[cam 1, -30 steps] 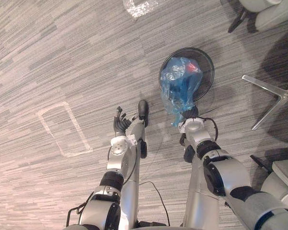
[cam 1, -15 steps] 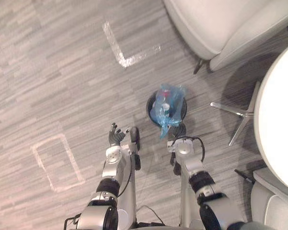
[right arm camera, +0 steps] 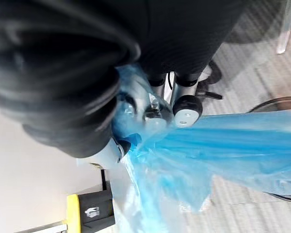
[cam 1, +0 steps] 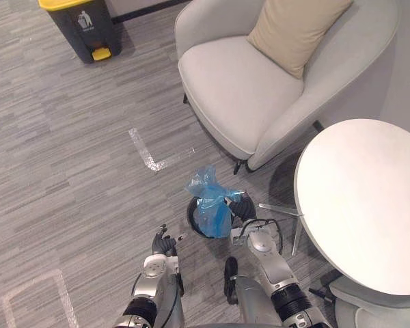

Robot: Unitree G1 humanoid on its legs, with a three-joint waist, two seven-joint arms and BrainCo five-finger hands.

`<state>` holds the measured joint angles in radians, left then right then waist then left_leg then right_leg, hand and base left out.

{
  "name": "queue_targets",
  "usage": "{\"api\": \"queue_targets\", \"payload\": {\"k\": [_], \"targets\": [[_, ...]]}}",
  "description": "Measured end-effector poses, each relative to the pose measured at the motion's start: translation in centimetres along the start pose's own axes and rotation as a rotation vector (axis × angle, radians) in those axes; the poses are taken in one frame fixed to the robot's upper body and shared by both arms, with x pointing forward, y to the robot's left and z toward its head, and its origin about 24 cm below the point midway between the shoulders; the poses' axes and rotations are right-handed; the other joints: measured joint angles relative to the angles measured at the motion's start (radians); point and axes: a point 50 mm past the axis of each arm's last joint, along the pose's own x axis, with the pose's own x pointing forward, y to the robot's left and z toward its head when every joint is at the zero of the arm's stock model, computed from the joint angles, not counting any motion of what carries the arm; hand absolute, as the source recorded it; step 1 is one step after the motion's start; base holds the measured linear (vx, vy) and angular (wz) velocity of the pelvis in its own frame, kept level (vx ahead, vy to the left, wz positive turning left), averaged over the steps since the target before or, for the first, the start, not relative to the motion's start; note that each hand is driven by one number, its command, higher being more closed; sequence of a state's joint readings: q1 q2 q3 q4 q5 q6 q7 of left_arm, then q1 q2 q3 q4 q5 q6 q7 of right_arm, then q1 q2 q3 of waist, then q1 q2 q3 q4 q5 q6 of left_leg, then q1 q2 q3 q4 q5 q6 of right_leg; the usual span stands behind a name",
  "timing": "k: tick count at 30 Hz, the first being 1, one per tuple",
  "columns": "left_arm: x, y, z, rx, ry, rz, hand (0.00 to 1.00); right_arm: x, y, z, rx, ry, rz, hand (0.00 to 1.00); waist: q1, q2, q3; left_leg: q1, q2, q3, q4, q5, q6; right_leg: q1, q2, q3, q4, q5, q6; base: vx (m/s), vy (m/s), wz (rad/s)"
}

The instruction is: Gather rubbish on tea table into small bin, then transfer packed bag to large trash can.

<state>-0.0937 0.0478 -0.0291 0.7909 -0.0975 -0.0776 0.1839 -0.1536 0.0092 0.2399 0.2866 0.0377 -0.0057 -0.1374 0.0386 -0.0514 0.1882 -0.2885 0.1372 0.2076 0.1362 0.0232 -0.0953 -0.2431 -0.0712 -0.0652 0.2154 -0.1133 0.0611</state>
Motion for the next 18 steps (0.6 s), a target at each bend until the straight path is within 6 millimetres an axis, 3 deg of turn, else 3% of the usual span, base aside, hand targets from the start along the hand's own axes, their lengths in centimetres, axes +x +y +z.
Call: {"api": "queue_targets", "payload": {"k": [5,11,14,18], "targets": [[-1.0,0.4,1.8,0.058,-0.131,-0.049,0.0,-0.8,-0.8,-0.3,-0.005,-0.001,0.032,1.0,0.0,0.002,-0.049,0.103,-0.015,0.02,-0.079,0.011,-0.002,0.081,-0.005,0.02,-0.057,0.015,0.009,0.07,0.019,-0.1],[-2.7,-1.4,6.1,0.161,-0.364,-0.173,0.0,-1.2,-1.8,0.5,-0.057,-0.048,0.095,1.0,-0.004,0.005,-0.079,0.137,-0.028,0.029,-0.129,0.03,0.008,0.106,-0.01,0.039,-0.102,0.04,0.014,-0.03,0.025,-0.08],[-3.8,-1.4,9.1,0.268,-0.538,-0.202,0.0,-1.4,-1.7,1.0,-0.067,-0.07,0.15,1.0,-0.008,0.005,-0.084,0.177,-0.039,0.031,-0.177,0.047,0.01,0.124,-0.013,0.048,-0.125,0.052,0.015,-0.04,0.028,-0.07],[-4.3,-1.0,10.8,0.444,-0.647,-0.228,0.0,-1.5,-1.5,2.1,-0.12,-0.115,0.256,1.0,-0.014,0.007,-0.132,0.194,-0.051,0.031,-0.209,0.063,0.014,0.14,-0.019,0.052,-0.16,0.068,0.022,0.03,0.01,0.0]]}}
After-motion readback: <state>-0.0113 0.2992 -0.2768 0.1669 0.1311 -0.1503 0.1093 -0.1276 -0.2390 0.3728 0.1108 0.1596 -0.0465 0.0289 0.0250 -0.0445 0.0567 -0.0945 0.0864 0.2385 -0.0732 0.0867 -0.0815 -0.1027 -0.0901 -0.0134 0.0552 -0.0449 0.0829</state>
